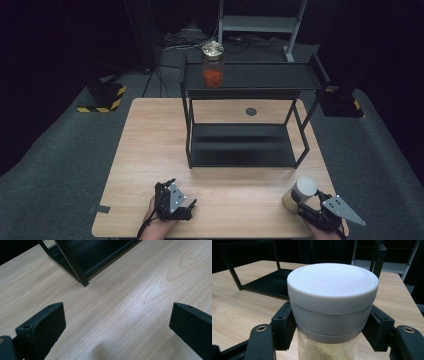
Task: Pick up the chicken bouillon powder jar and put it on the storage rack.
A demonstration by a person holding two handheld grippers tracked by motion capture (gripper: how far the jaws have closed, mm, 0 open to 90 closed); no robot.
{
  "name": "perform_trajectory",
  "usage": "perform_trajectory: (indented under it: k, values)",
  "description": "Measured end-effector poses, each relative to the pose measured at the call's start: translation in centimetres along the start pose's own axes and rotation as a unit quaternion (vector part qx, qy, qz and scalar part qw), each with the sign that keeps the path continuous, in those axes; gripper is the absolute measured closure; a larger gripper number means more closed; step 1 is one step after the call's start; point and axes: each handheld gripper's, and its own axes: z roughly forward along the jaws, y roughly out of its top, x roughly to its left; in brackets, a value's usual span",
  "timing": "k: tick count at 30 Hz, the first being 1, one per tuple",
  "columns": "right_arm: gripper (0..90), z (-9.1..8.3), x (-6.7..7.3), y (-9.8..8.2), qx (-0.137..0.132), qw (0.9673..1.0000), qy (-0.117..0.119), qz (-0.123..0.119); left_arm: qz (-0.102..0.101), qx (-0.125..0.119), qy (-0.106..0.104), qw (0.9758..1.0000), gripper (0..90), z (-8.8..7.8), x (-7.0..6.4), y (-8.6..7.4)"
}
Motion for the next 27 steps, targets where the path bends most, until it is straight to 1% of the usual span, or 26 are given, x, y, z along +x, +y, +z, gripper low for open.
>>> perform_trajectory:
  k: [10,13,18,24,27]
  values:
    - [34.6,0.1,0.2,0.4,0.005,1.0,-0.003,-0.005,-0.003,-0.002,-0.001,1.0,0.9,0.0,0.1,-0.1]
    - [34.6,0.1,0.5,0.6,0.008,0.9999,-0.003,-0.014,-0.002,-0.003,-0.002,1.0,0.9,0.0,0.1,-0.1]
    - [34.6,0.1,0.8,0.8,0.004,0.9999,0.0,-0.015,-0.001,-0.002,-0.004,1.0,0.9,0.0,0.2,-0.1]
    - [34.6,0.1,1.4,1.1,-0.004,0.9998,0.005,-0.018,-0.005,-0.003,-0.008,1.0,0.9,0.1,0.3,-0.1]
    - [34.6,0.3,1.8,1.4,-0.007,0.9998,0.011,-0.017,0.001,-0.003,-0.01,0.9999,0.9,0.1,0.4,-0.1]
